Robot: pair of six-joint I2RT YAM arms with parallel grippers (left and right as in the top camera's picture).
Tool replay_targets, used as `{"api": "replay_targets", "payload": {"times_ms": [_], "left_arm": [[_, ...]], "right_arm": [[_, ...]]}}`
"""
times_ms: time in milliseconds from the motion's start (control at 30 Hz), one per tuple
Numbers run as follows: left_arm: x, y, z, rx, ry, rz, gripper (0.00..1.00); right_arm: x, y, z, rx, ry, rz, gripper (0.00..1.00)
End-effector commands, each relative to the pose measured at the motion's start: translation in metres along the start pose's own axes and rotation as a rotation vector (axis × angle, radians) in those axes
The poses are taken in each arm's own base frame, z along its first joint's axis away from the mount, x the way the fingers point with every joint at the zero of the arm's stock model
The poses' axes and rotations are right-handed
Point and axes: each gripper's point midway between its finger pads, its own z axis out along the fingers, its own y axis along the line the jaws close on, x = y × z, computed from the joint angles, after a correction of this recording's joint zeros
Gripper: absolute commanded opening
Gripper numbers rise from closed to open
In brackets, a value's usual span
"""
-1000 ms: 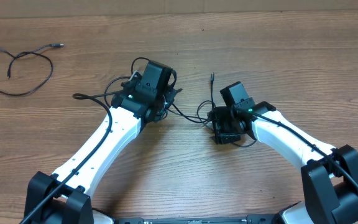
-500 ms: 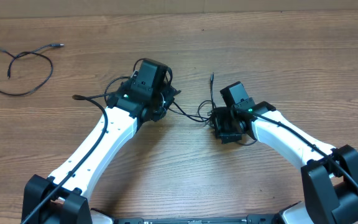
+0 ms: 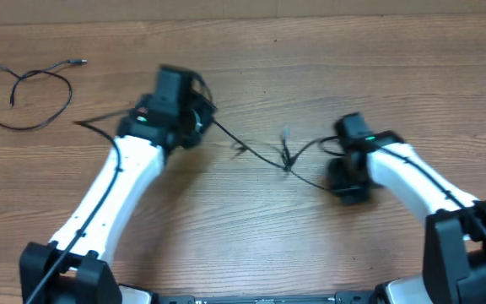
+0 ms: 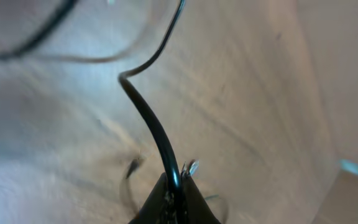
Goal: Untangle cables
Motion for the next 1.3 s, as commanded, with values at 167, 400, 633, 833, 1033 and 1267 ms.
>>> {"api": "replay_targets", "payload": {"times_ms": [167,400,633,833,1033,1267], "left_arm": [[-0.093,-0.015,-0.055,0.095,-0.203,0.018,0.04],[-0.077,-0.027,-0.057,0.185,-0.078,0.174,0.04],[-0.036,-0.050,-0.059,0.319,0.050,0.509,0.04],[-0.016,-0.058,-0.057,0.335,0.085,0.552,0.04],[0.002,-0.064,-0.055,0.347,0.103,0.631,0.04],[0.005,-0.063,-0.054,0.348,0.100,0.711,0.04]], "right_arm": [[-0.120,-0.028,-0.017,0.070,-0.258,-0.014,0.04],[-0.115,-0.010,-0.014,-0.075,-0.030,-0.173,0.04],[-0.035,0.035,-0.030,-0.379,0.256,-0.631,0.10],[0.027,0.056,-0.043,-0.506,0.369,-0.795,0.30],[0.083,0.076,-0.051,-0.577,0.399,-0.857,0.54],[0.143,0.098,-0.069,-0.726,0.406,-0.977,0.66]]}}
